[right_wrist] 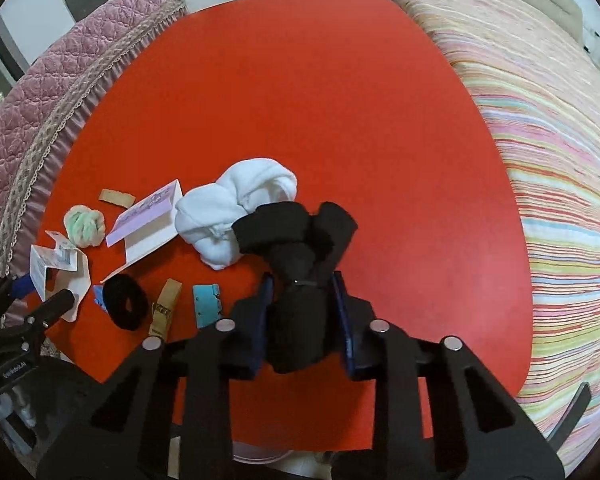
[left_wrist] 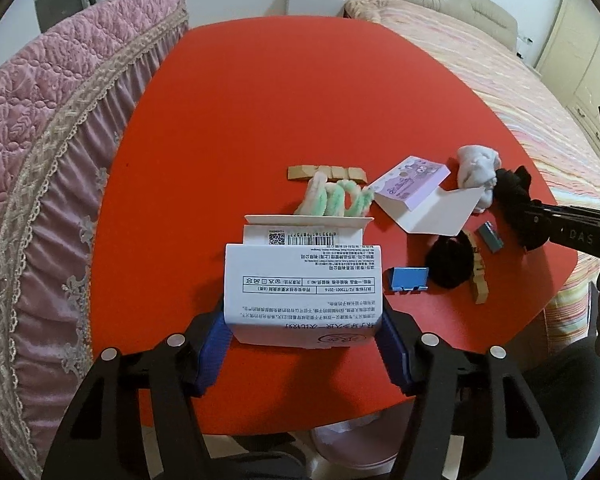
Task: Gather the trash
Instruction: 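Grasp the white printed box with the left tool while the right tool grasps the black sock, then carry box and sock to the pink bin and open both tools over it, then move both open tools back over the red table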
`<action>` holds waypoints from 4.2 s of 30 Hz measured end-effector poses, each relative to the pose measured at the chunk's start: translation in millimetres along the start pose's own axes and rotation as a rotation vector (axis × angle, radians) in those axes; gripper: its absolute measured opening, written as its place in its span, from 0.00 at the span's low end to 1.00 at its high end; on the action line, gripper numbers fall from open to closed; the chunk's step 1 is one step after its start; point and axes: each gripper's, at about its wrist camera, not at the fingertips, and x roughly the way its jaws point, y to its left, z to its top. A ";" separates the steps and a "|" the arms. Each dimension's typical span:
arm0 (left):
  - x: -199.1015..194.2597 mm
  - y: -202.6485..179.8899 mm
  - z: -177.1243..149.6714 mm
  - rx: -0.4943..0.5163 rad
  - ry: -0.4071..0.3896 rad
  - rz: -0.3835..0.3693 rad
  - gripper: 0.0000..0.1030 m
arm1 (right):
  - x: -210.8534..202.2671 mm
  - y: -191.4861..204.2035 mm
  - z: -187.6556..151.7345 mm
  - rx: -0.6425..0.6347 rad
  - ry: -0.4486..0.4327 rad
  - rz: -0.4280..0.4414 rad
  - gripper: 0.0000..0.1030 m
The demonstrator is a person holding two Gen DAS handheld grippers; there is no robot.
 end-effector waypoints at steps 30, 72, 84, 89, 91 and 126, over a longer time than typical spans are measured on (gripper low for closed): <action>-97.2 -37.6 -92.2 0.121 -0.061 -0.151 0.61 | -115.1 50.3 -138.1 -0.207 -0.090 0.200 0.24; -93.1 -25.9 -106.8 0.067 -0.037 -0.152 0.93 | -106.9 45.8 -157.3 -0.139 -0.059 0.237 0.95; -95.6 -13.8 -80.0 0.039 -0.066 -0.131 0.93 | -110.0 38.3 -133.6 -0.131 -0.084 0.239 0.95; -95.2 -9.8 -57.9 0.044 -0.091 -0.121 0.93 | -111.5 34.1 -108.3 -0.140 -0.104 0.230 0.95; -93.9 -7.5 -45.5 0.048 -0.100 -0.119 0.93 | -111.6 32.1 -96.4 -0.145 -0.112 0.221 0.95; 32.1 0.4 62.3 0.047 0.097 -0.110 0.93 | 34.9 -0.2 62.2 -0.023 0.141 0.162 0.95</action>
